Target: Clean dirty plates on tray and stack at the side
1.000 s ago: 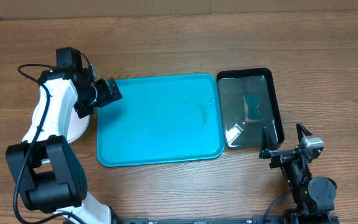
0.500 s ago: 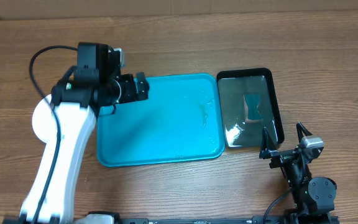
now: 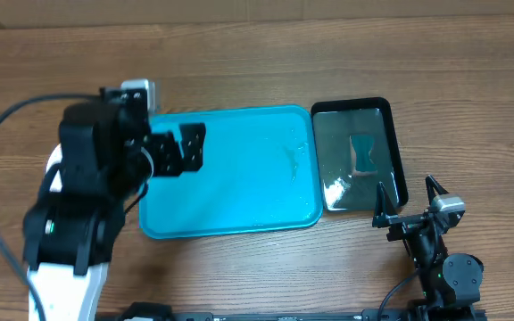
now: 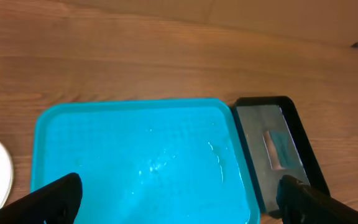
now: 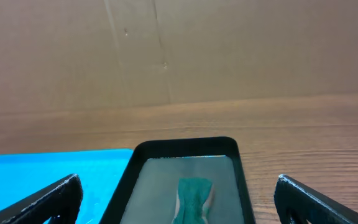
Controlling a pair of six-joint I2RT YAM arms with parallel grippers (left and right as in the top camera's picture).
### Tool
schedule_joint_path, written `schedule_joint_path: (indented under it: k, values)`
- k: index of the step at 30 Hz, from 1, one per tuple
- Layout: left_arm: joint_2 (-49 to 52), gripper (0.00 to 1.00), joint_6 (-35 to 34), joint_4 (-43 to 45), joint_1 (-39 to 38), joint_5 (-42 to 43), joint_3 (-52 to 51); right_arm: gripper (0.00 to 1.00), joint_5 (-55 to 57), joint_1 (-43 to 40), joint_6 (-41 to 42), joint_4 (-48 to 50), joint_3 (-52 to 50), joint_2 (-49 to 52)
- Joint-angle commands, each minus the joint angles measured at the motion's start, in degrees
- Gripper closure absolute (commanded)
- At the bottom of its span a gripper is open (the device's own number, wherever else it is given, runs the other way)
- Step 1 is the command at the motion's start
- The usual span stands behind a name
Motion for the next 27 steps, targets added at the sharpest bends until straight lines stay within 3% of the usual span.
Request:
schedule_joint_path:
  k: [1, 7, 14, 21, 27]
  values:
    - [-5.33, 0.00, 1.27, -0.66, 0.42, -1.33, -5.18, 0.00, 0.57, -0.20, 0.20, 0.26, -0.61, -0.63]
    - [-17.31, 0.00, 0.94, 1.88, 3.69, -1.18, -19.52, 0.00, 0.57, -0.20, 0.20, 0.26, -0.61, -0.63]
    - [-35.06, 0.00, -4.48, 12.31, 9.03, -1.18, -37.97, 0.00, 0.57, -0.20, 0.20, 0.26, -0.61, -0.63]
    - [-50.60, 0.00, -6.29, 36.04, 9.29, -1.18, -52.26, 0.00, 0.57, -0.20, 0.20, 0.26, -0.61, -0.63]
    - [-56.22, 0.00, -6.27, 57.88, 9.29, -1.27, -61.11, 0.00, 0.57, -0.20, 0.20, 0.26, -0.61, -0.63]
